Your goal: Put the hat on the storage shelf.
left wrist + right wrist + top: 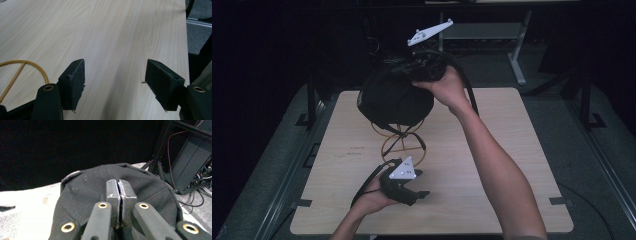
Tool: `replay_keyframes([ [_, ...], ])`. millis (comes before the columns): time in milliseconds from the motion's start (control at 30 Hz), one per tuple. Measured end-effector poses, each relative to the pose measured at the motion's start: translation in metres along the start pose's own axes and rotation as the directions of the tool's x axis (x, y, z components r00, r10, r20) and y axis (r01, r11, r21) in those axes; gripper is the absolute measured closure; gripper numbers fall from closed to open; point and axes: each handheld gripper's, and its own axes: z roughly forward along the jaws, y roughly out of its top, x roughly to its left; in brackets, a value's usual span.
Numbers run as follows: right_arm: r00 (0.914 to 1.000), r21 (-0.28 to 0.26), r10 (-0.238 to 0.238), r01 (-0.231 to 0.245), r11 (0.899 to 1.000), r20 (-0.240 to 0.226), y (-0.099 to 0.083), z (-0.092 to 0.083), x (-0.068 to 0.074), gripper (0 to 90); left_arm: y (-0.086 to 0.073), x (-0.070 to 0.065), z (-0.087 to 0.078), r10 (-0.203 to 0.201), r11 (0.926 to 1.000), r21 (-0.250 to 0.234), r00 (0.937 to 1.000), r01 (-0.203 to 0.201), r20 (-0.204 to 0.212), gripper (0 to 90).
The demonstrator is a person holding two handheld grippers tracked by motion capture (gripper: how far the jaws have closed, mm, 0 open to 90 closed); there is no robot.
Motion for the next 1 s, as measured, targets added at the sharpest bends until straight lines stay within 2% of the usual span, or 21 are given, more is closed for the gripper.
replay_keyframes([
  [133,0.9998,0.016,0.019,-0.019,1.000,0.008,0.000,0.016,0.000,85.5,0.000,-0.001,0.001,0.005,1.0000,0.001,1.0000,-0.005,0.003,32.2],
  [167,0.9996,0.023,0.022,-0.022,0.999,0.019,0.000,0.019,0.001,80.8,-0.001,-0.001,0.002,0.002,1.0000,0.001,1.0000,-0.002,0.004,32.2],
  [200,0.9992,0.033,0.037,-0.038,0.999,0.018,0.000,0.022,0.001,69.0,-0.001,-0.001,0.002,0.009,0.9999,0.008,1.0000,-0.009,0.004,32.2],
  [233,0.9991,0.051,0.037,-0.038,0.998,0.019,-0.001,0.025,0.000,61.2,-0.001,-0.001,0.002,0.010,0.9999,0.011,0.9999,-0.010,0.005,32.2],
  [300,0.9984,0.076,0.029,-0.033,0.997,0.049,-0.002,0.027,0.000,57.5,-0.001,-0.002,0.003,0.006,0.9999,0.010,1.0000,-0.006,0.004,32.2],
  [367,0.9982,0.069,0.039,-0.042,0.997,0.045,-0.006,0.027,-0.002,53.2,-0.001,-0.002,0.003,0.007,0.9999,0.011,1.0000,-0.007,0.006,32.2],
  [433,0.9979,0.061,0.056,-0.058,0.996,0.031,-0.011,0.026,-0.003,53.1,-0.001,-0.002,0.002,0.005,0.9999,0.009,1.0000,-0.005,0.003,32.2],
  [567,0.9984,0.098,0.048,-0.050,0.994,0.032,-0.020,0.026,-0.003,51.5,-0.002,-0.003,0.002,0.008,0.9999,0.009,1.0000,-0.008,-0.002,32.2],
  [633,0.9982,0.082,0.055,-0.057,0.995,0.025,-0.024,0.024,-0.004,51.1,-0.003,-0.004,0.002,0.009,0.9999,0.010,1.0000,-0.009,-0.005,32.2],
  [767,0.9973,0.095,0.073,-0.073,0.993,0.013,-0.033,0.018,-0.005,48.3,-0.002,-0.003,0.001,0.002,1.0000,0.006,1.0000,-0.002,-0.005,32.2],
  [900,0.9958,0.077,0.092,-0.092,0.993,-0.001,-0.040,0.007,-0.007,47.3,-0.003,-0.003,0.002,0.000,0.9999,0.011,1.0000,0.000,-0.007,32.2],
  [1000,0.9955,0.078,0.094,-0.094,0.992,0.005,-0.044,0.002,-0.009,47.1,-0.004,-0.002,0.002,-0.007,0.9999,0.009,0.9999,0.007,-0.008,32.2],
])
